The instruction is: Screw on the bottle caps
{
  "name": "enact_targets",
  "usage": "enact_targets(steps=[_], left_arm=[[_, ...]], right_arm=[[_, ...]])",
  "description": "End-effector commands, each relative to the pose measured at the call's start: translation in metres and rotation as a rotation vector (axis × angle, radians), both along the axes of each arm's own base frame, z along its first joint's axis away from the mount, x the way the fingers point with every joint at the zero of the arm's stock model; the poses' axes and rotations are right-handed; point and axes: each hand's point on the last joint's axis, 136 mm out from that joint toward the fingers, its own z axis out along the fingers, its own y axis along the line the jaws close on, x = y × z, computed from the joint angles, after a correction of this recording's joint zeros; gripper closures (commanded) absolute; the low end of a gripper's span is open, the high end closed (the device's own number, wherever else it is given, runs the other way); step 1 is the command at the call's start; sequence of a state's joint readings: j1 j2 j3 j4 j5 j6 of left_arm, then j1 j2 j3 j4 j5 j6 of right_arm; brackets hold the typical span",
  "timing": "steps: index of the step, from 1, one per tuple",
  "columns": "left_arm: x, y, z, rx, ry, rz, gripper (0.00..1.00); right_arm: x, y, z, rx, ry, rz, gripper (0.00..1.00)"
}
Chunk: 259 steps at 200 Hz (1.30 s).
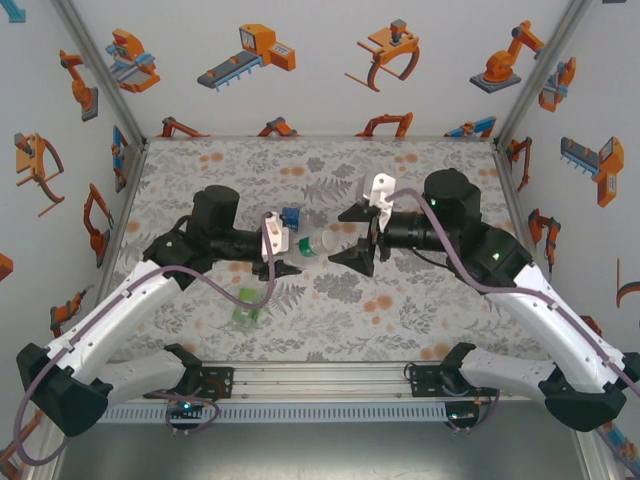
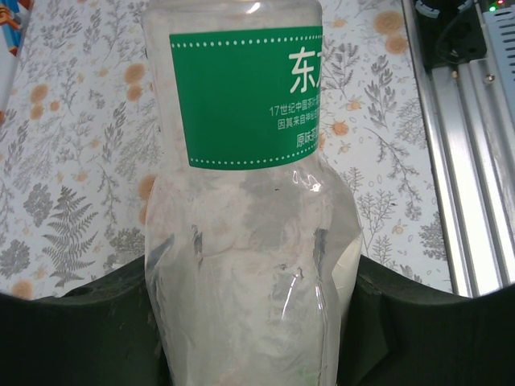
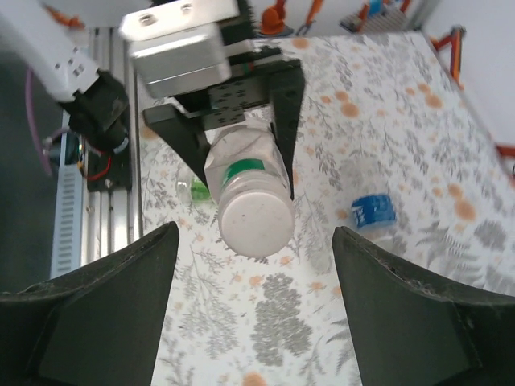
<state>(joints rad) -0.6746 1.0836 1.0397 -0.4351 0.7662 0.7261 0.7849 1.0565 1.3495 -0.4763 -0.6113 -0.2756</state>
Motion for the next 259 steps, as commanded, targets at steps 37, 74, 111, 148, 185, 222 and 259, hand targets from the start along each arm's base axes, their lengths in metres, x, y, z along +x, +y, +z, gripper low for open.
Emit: enact_targets(steps=[37, 74, 111, 148, 185, 222, 259], left_arm=[[-0.023, 0.006, 0.022, -0.035, -0.006, -0.077, 1.00], [-0.025, 0.007, 0.023, -0.035, -0.003, -0.082, 1.00], [-0.025, 0.006, 0.024, -0.036, -0.005, -0.083, 1.00], [-0.018, 0.005, 0.023, -0.031, -0.019, -0.058, 1.00], [-0.002, 0.000, 0.020, -0.036, -0.055, -0.007, 1.00], [0.013, -0.007, 0.018, -0.047, -0.086, 0.023, 1.00], [0.023, -0.014, 0.013, -0.058, -0.097, 0.032, 1.00]], right_arm=[[-0.026, 0.008, 0.005, -0.013, -0.165, 0.233, 0.42], [-0.022, 0.013, 0.003, -0.014, -0.157, 0.242, 0.45], [-0.017, 0.016, 0.001, -0.009, -0.141, 0.224, 0.55], [-0.004, 0.016, -0.004, -0.004, -0.065, 0.125, 0.70], [0.027, 0.016, -0.008, 0.096, 0.183, -0.095, 0.93], [0.070, 0.003, -0.012, 0.306, 0.563, -0.407, 1.00], [0.102, -0.016, -0.050, 0.439, 0.996, -0.723, 1.00]])
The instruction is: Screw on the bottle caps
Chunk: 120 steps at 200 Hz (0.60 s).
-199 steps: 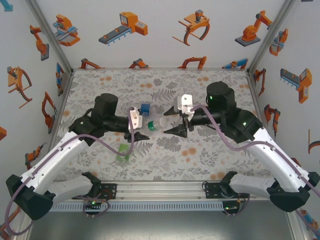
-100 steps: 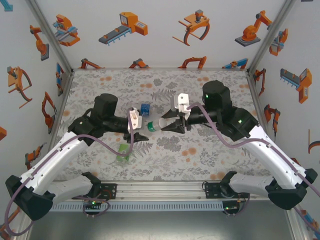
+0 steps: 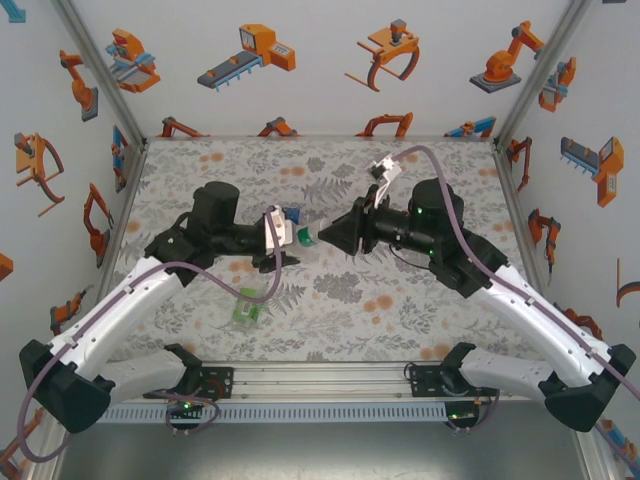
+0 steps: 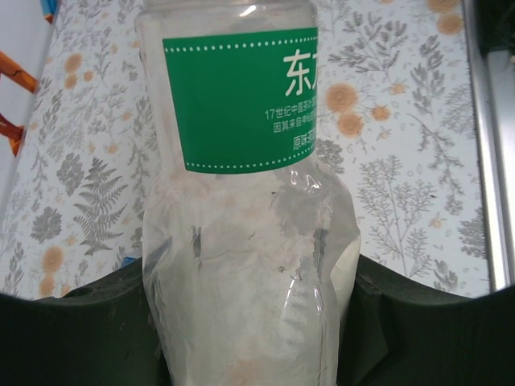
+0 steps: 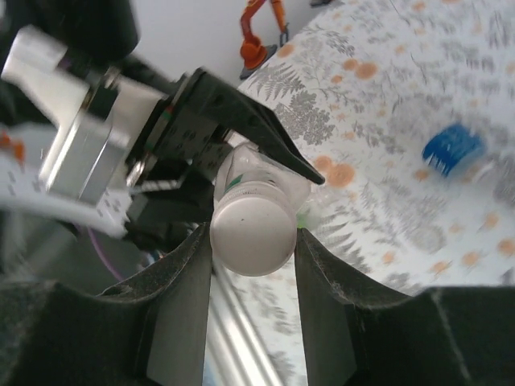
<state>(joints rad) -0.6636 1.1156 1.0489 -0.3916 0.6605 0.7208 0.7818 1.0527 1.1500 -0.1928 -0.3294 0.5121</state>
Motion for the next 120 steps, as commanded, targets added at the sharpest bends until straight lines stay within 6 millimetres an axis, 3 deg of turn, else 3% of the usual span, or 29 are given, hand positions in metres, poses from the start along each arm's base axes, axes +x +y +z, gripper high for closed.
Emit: enact_targets(steps=[1, 36, 58, 92, 120], left_arm=[[-0.005, -0.014, 0.017, -0.084, -0.055, -0.074, 1.00], [-0.001, -0.018, 0.013, -0.079, -0.054, -0.078, 1.00], [-0.001, -0.018, 0.008, -0.072, -0.042, -0.082, 1.00], [-0.003, -0.017, 0.002, -0.055, -0.028, -0.086, 1.00], [-0.006, -0.015, 0.002, -0.055, -0.025, -0.088, 1.00]], right_arm=[[0.038, -0.018, -0.021, 0.167, 0.379, -0.322, 1.00], [0.044, -0.035, -0.063, 0.208, 0.667, -0.509, 1.00], [0.045, -0.032, -0.070, 0.190, 0.691, -0.511, 1.00], [0.049, -0.025, -0.065, 0.159, 0.663, -0.476, 0.68], [0.053, -0.025, -0.043, 0.130, 0.555, -0.420, 0.46]])
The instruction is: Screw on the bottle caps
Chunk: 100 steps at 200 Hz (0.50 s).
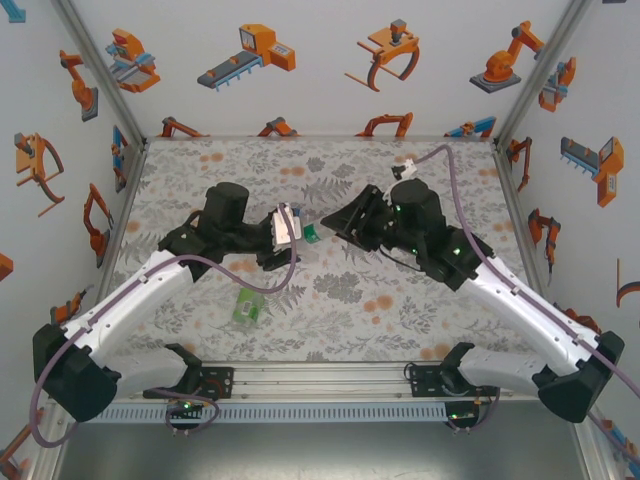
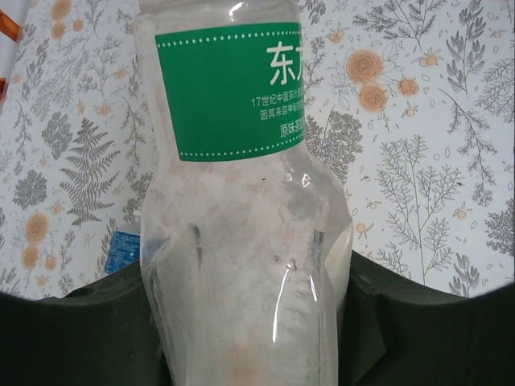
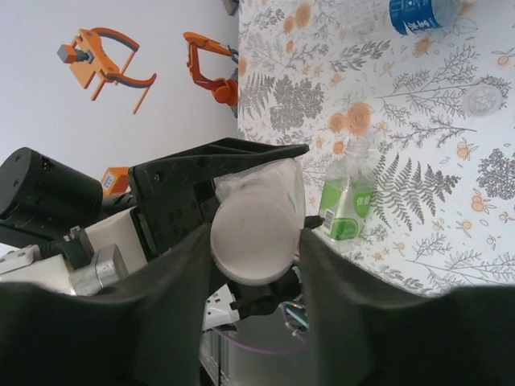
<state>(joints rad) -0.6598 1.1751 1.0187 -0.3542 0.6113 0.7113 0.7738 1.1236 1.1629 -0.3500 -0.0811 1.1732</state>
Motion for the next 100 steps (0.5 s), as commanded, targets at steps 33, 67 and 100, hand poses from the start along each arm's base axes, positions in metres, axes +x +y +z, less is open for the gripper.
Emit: enact_targets(steps=[33, 67, 100], left_arm=[[-0.028, -0.009, 0.032, -0.106, -0.053, -0.145, 1.00], [-0.034, -0.008, 0.036, -0.116, -0.045, -0.160, 1.00], [-0.044, -0.004, 0.041, -0.124, -0.031, -0.185, 1.00]], right_arm=[[0.005, -0.010, 0.054, -0.138, -0.286, 0.094, 0.35], [-0.006, -0.017, 0.088, -0.244, -0.533, 0.178, 0.34], [-0.031, -0.010, 0.110, -0.323, -0.805, 0.357, 0.34]])
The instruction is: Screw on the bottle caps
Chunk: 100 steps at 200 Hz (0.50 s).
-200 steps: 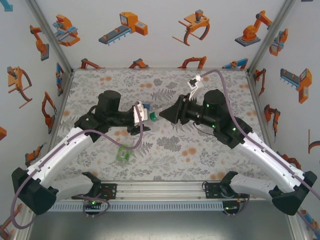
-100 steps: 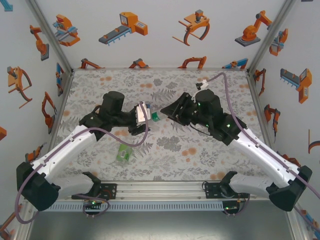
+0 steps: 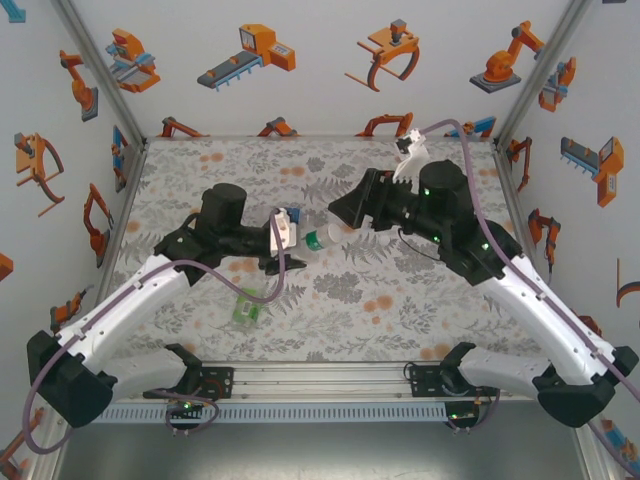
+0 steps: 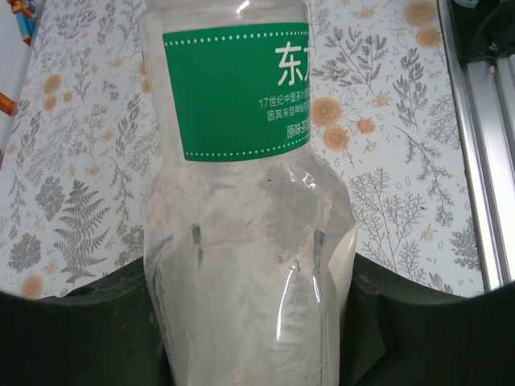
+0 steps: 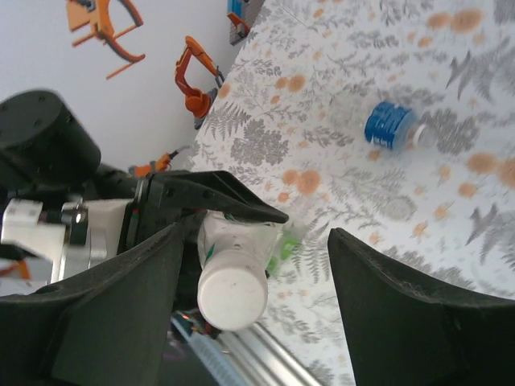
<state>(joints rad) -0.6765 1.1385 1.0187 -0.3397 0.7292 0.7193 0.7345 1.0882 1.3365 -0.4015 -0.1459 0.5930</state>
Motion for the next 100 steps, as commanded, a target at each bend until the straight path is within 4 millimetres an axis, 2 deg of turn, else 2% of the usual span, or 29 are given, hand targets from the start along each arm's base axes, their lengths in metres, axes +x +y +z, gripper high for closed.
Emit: enact_targets(steps=[1, 15, 56, 71, 100], left_arm=[[-0.018, 0.003, 0.020, -0.044, -0.023, -0.066, 1.00], [-0.025, 0.005, 0.021, -0.047, -0.018, -0.089, 1.00], [-0.041, 0.009, 0.029, -0.066, 0.012, -0.139, 1.00], [-0.044, 0.010, 0.031, -0.066, 0.026, -0.146, 1.00], [-0.047, 0.011, 0.034, -0.069, 0.035, -0.145, 1.00]], right_arm=[[-0.022, 0.004, 0.029, -0.103, -0.281, 0.169, 0.35], [-0.037, 0.010, 0.035, -0.133, -0.376, 0.269, 0.36], [-0.100, 0.026, 0.039, -0.166, -0.662, 0.669, 0.34], [-0.107, 0.028, 0.040, -0.163, -0.718, 0.717, 0.31], [-0.109, 0.035, 0.034, -0.155, -0.737, 0.773, 0.30]])
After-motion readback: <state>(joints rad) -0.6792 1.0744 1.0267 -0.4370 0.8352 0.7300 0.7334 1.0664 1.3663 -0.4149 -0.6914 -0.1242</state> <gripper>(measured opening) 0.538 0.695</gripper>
